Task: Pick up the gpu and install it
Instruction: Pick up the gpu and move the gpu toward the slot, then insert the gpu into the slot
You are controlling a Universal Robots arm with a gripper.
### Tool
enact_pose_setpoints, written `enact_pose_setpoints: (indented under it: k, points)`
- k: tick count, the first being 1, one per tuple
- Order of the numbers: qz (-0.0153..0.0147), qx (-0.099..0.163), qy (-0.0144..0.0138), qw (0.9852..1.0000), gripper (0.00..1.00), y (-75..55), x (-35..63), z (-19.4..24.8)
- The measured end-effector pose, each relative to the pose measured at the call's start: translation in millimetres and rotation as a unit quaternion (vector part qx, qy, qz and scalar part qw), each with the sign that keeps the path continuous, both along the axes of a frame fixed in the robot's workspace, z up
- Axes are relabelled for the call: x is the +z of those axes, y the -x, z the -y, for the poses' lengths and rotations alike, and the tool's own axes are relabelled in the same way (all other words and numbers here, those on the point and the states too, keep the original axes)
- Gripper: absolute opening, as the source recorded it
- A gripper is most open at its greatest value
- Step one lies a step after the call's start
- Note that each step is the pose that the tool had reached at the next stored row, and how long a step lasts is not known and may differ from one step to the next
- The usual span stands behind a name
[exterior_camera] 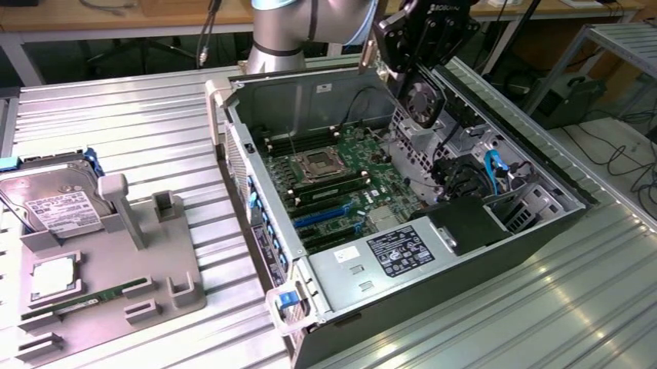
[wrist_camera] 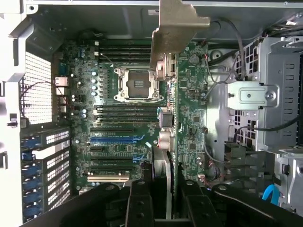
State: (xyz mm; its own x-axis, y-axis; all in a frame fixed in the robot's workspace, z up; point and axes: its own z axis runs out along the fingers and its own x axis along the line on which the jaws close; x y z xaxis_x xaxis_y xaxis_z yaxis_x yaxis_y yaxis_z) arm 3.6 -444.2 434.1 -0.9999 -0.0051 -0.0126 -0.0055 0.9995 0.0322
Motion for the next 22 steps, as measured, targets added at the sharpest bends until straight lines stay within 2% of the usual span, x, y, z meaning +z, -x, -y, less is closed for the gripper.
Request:
enact_pose_setpoints:
  k: [2, 18, 22]
  points:
    - [0.0000, 0.000, 0.0001, 1.0000, 0.28, -3.2, -0.2, 0.0]
    - [0.0000, 0.000, -0.0001, 1.0000, 0.28, -3.3, -0.3, 0.0]
    - [0.0000, 0.008, 0.0000, 1.0000, 0.28, -3.2, -0.3, 0.0]
